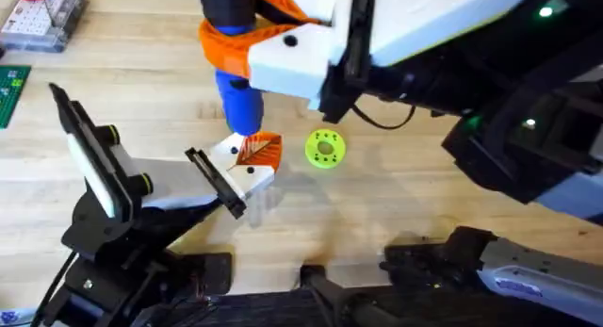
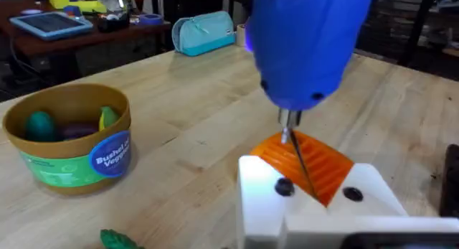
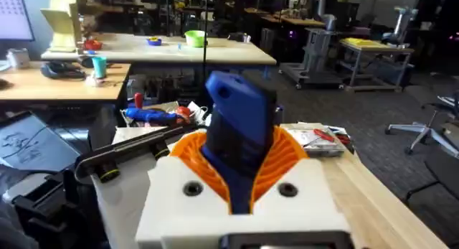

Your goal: Pick up the gripper from the table and insert it into the empty holder that is missing its gripper. Then pick up a screw, insert it into the mounting hole, and use the screwdriver to tighten it. Finally, clean up the table by picking up the vegetable and placing it into the bucket.

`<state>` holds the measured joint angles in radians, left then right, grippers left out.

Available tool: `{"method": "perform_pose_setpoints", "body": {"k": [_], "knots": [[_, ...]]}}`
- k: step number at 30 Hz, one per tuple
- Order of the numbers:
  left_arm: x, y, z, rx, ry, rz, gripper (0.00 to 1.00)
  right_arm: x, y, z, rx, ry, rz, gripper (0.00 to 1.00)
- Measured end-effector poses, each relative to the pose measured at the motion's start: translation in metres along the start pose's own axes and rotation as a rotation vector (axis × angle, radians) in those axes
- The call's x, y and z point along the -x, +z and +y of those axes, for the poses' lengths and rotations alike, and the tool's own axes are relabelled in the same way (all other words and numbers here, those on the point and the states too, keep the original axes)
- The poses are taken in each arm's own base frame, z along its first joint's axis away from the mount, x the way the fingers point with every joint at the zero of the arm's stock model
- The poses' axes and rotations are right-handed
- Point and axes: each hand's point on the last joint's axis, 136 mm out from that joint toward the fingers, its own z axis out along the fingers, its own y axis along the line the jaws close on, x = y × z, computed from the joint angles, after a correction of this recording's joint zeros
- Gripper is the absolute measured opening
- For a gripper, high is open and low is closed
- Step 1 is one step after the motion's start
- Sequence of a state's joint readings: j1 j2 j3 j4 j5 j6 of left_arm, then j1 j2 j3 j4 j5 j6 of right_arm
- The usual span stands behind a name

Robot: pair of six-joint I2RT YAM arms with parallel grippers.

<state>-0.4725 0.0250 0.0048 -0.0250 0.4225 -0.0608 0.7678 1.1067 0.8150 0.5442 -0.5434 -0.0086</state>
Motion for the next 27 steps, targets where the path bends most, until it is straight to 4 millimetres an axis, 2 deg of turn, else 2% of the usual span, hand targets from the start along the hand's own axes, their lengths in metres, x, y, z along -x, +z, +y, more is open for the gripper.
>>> {"method": "perform_pose_setpoints", "body": {"k": [8,27], "knots": [[-0.003,0.0,0.0,0.001,-0.004,0.011,0.011,-0.011,0.015,0.012,0.048,0.01,0.001,0.093],[-0.006,0.0,0.0,0.001,-0.011,0.024,0.011,-0.012,0.016,0.012,0.049,0.012,0.004,0.092]]}}
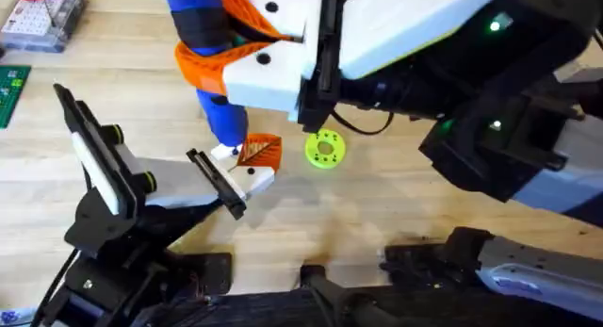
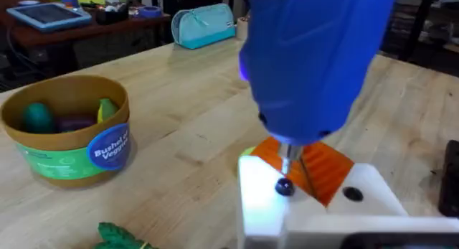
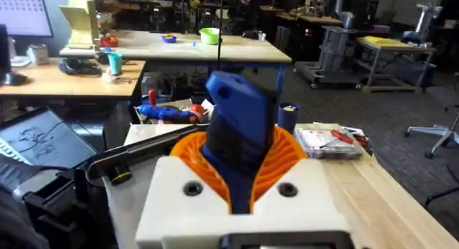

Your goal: Pick up the gripper from the table and insert it into the empty holder that is missing its gripper. Then pick up a screw, insert it into the mounting hole, and use the screwdriver to tighten it. Finally, clean up the table by picking up the vegetable and placing it into the bucket.

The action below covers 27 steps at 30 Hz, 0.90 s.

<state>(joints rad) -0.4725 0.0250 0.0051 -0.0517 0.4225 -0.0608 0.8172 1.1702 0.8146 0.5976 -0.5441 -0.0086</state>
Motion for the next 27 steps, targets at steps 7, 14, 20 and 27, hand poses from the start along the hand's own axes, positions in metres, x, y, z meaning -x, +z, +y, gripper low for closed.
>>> {"method": "perform_pose_setpoints", "body": {"k": [7,14,20,27], "knots": [[0.0,0.0,0.0,0.0,0.0,0.0,0.011,-0.0015,0.0,-0.0001,-0.001,0.003,0.006,0.094],[-0.0001,0.0,0.0,0.0,0.0,0.001,0.011,-0.005,-0.0001,-0.0001,0.0,0.012,0.019,0.093],[0.0,0.0,0.0,0.0,0.0,0.0,0.011,-0.0049,-0.0001,0.0,0.0,0.012,0.019,0.093],[-0.0001,0.0,0.0,0.0,0.0,0.0,0.011,-0.0049,0.0012,0.0009,0.003,0.01,0.015,0.092]]}}
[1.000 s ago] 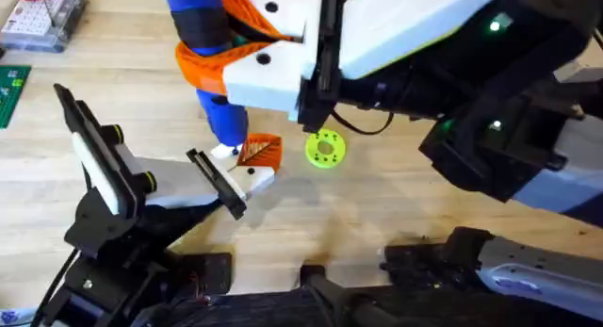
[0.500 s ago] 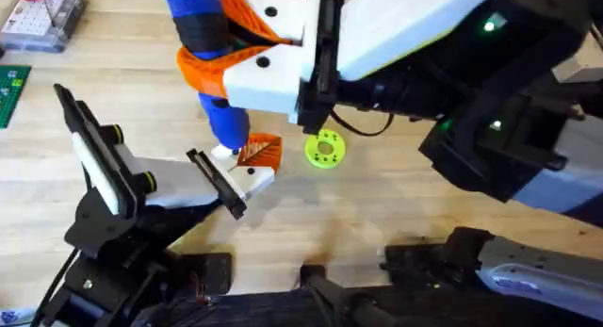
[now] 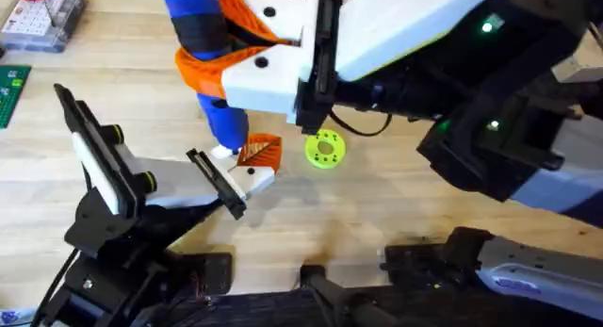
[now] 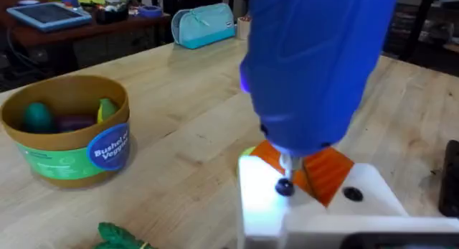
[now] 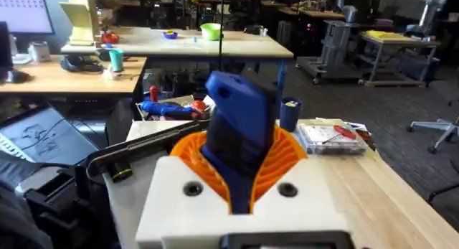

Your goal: Pick up the gripper from the table and insert it into the empty holder that is missing its gripper. Then pick up a screw, insert it into the mounting hole, and use the screwdriver to tighten it. Finally, clean up the table by picking up the vegetable and placing it into the bucket.

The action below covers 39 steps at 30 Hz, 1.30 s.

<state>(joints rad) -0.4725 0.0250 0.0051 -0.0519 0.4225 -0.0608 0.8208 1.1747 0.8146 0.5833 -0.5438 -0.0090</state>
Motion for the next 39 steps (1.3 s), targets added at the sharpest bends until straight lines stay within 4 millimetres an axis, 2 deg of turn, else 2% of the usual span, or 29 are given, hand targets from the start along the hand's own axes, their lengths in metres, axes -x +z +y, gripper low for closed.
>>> {"method": "perform_pose_setpoints", "body": {"k": [39], "knots": [[-0.0002,0.0,0.0001,0.001,0.0,0.001,0.011,-0.0007,0.0032,0.0049,0.015,-0.035,-0.003,0.093]]}}
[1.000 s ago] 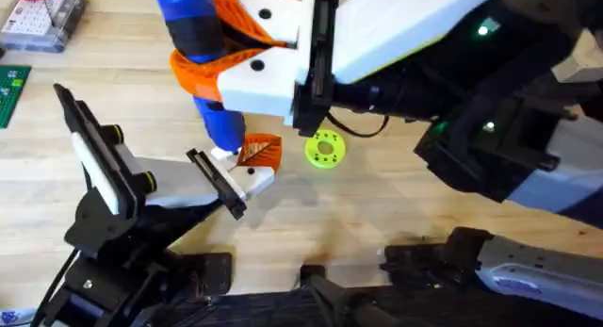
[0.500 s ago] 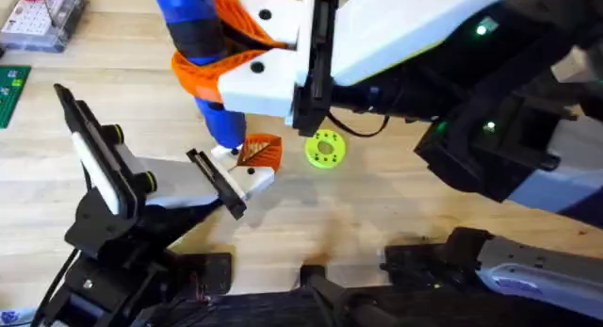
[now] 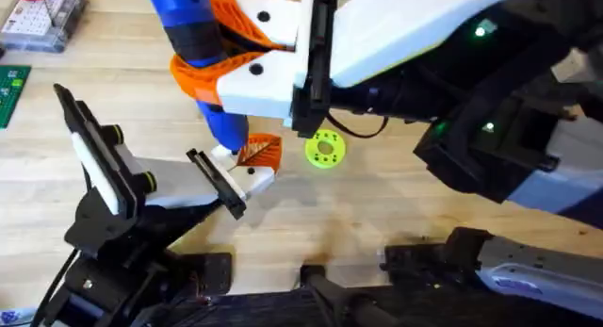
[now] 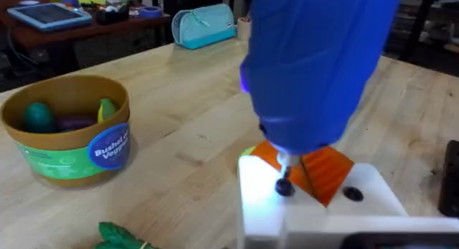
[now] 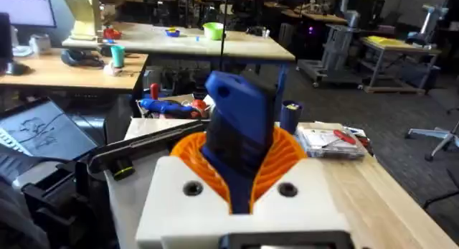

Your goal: Pick up the gripper from the table and insert it into the empty holder that is missing its gripper. Then pick up a screw, insert it into the mounting hole, and use the screwdriver to tighten it. Finally, clean up the table by picking up the vegetable and placing it into the bucket.

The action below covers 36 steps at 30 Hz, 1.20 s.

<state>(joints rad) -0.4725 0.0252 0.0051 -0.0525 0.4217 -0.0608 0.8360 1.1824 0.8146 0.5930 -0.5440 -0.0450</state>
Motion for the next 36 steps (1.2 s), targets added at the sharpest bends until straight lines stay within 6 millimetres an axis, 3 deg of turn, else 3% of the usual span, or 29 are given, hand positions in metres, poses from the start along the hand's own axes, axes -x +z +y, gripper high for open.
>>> {"method": "perform_pose_setpoints", "body": {"k": [15,36], "knots": [[0.0,0.0,-0.0001,0.0,0.0,0.0,0.011,0.0065,-0.0001,-0.0002,-0.001,-0.016,-0.025,0.093],[0.0,0.0,-0.0001,-0.001,0.0,0.0,0.011,-0.0019,0.0,0.0001,0.0,0.024,0.007,0.093]]}}
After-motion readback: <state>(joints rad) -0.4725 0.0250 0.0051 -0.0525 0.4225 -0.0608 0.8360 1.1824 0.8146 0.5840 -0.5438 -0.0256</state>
